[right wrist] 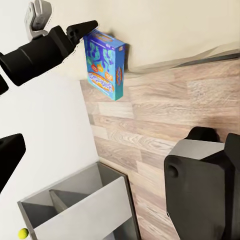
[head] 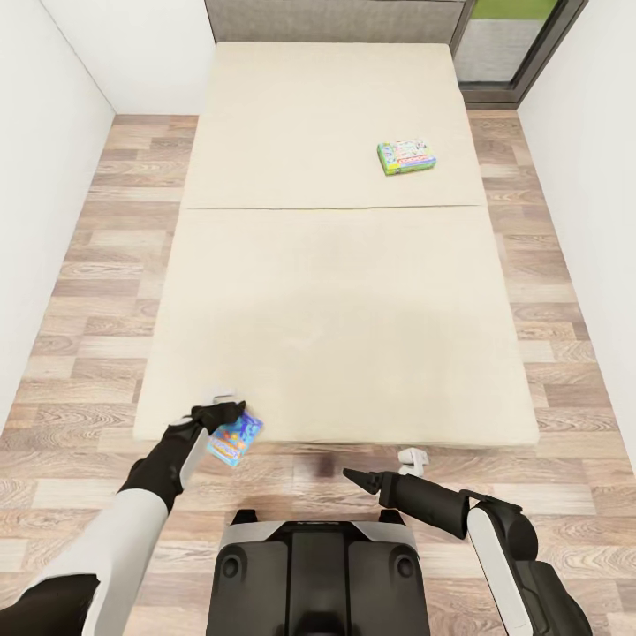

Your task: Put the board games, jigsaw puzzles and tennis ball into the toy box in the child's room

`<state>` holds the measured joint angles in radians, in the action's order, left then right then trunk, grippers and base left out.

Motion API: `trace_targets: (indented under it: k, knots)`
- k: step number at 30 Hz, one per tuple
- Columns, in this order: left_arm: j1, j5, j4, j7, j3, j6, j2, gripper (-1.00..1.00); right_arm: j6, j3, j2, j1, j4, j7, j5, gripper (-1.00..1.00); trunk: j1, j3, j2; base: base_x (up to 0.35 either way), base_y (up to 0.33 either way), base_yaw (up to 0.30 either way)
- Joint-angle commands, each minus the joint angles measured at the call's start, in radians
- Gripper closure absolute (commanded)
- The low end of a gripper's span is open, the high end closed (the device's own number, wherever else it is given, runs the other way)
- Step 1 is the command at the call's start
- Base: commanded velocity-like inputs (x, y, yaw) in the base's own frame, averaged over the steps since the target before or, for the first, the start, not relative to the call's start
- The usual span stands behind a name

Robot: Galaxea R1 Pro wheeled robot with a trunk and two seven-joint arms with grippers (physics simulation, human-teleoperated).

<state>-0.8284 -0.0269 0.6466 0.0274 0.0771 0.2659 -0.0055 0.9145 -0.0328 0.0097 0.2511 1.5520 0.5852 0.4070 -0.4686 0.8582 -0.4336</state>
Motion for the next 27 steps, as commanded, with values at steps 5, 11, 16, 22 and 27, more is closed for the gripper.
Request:
trace_targets:
  k: [5, 11, 16, 22, 27]
  knots:
    - [0.000, -0.004, 0.022, 0.006, 0.058, 0.012, 0.003, -1.00, 0.006, -0.002, 0.001, 0.000, 0.000, 0.005, -0.002, -1.00, -0.001, 0.001, -0.001, 0.000, 0.000, 0.000]
    - [0.000, -0.004, 0.030, 0.007, 0.090, 0.015, 0.004, -1.00, 0.006, -0.002, 0.001, 0.000, 0.000, 0.005, -0.002, -1.00, -0.001, 0.001, -0.001, 0.000, 0.000, 0.000]
    - [0.000, -0.004, 0.032, 0.008, 0.098, 0.015, 0.004, -1.00, 0.006, -0.002, 0.001, 0.000, 0.000, 0.006, -0.002, -1.00, -0.001, 0.001, -0.001, 0.000, 0.000, 0.000]
    - [0.000, -0.004, 0.038, 0.008, 0.101, 0.016, 0.005, -1.00, 0.006, -0.002, 0.001, 0.000, -0.005, 0.005, -0.002, -1.00, -0.001, 0.001, -0.001, 0.000, 0.000, 0.000]
    - [0.000, -0.004, 0.044, 0.008, 0.101, 0.017, 0.004, -1.00, 0.006, -0.005, 0.001, 0.000, -0.021, 0.006, -0.002, -1.00, -0.001, 0.001, -0.001, 0.000, 0.000, 0.000]
